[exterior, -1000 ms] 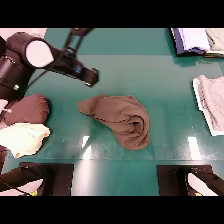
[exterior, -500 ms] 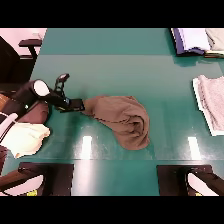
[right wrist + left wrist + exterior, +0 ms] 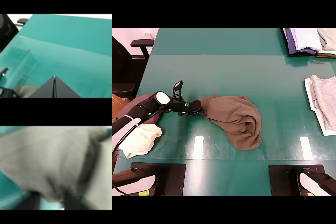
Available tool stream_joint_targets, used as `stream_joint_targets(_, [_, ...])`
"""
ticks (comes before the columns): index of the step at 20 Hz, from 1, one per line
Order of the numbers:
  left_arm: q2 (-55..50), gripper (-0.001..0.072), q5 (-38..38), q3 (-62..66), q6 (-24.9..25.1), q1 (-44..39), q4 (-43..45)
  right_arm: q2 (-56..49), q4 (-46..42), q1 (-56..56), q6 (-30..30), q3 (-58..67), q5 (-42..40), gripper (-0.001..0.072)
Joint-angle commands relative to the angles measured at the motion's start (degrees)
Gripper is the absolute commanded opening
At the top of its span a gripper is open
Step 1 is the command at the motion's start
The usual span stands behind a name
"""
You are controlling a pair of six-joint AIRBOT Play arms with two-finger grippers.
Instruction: Fold the shirts.
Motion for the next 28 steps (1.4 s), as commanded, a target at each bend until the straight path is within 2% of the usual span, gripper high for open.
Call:
stream_joint_targets(1, [0.11,0.0036,0.92,3.19,0.37,0.44,-0.68,0.44,-0.22,0.00,0.02,-2.56,4.15,0.0020])
stream_joint_targets(4, [1.97,0.0028,-3.78,10.03,2.10,2.60,4.04,2.97,-5.22,-0.02,2.82,-14.93,8.24,0.0020])
stream_joint_targets(7, [4.13,0.0028,-6.95,15.06,2.58,2.89,9.49,6.71,-12.22,-0.15,6.08,-33.62,7.41,0.0021])
stream_joint_targets(8, [4.31,0.0027,-7.30,15.89,3.32,2.89,9.73,7.10,-11.80,-0.17,6.75,-40.44,7.37,0.0068])
stream_joint_targets(9, [4.31,0.0028,-7.34,16.22,3.41,2.89,9.88,7.04,-11.04,-0.09,6.88,-47.06,7.34,0.0296])
stream_joint_targets(10, [4.31,0.0027,-7.39,16.22,3.41,2.89,9.94,6.56,-9.35,0.61,6.88,-52.89,7.17,0.0437])
stream_joint_targets(11, [4.28,0.0028,-7.37,16.17,3.39,2.89,10.21,5.68,-7.39,1.36,6.86,-58.14,6.03,0.0437])
stream_joint_targets(14, [4.28,0.0028,-7.21,16.17,3.39,2.89,10.38,1.99,-1.01,6.91,6.12,-69.22,-2.27,0.0435])
stream_joint_targets(16, [4.28,0.0028,-7.21,16.17,3.39,2.89,10.38,-1.05,3.23,12.04,5.18,-71.41,-8.09,0.0435])
stream_joint_targets(18, [4.28,0.0027,-7.23,16.17,3.39,2.89,10.47,-5.07,6.03,17.11,4.70,-70.58,-12.13,0.0435])
stream_joint_targets(22, [4.28,0.0028,-7.26,16.17,3.41,2.89,10.49,-14.01,5.92,23.39,3.50,-64.15,-13.55,0.0429])
stream_joint_targets(23, [4.28,0.0027,-7.28,16.17,3.41,2.89,10.51,-15.67,5.81,24.06,3.37,-62.29,-13.51,0.0332])
stream_joint_targets(24, [4.28,0.0028,-7.34,16.17,3.41,2.89,10.67,-17.16,5.46,24.37,3.34,-60.37,-13.46,0.0159])
stream_joint_targets(25, [4.28,0.0028,-7.37,16.17,3.41,2.89,10.75,-18.14,4.39,24.35,3.37,-58.60,-13.29,0.0018])
stream_joint_targets(28, [4.81,0.0027,-7.93,18.01,3.37,2.89,14.64,-16.94,-1.90,22.34,3.65,-53.62,-12.33,0.0019])
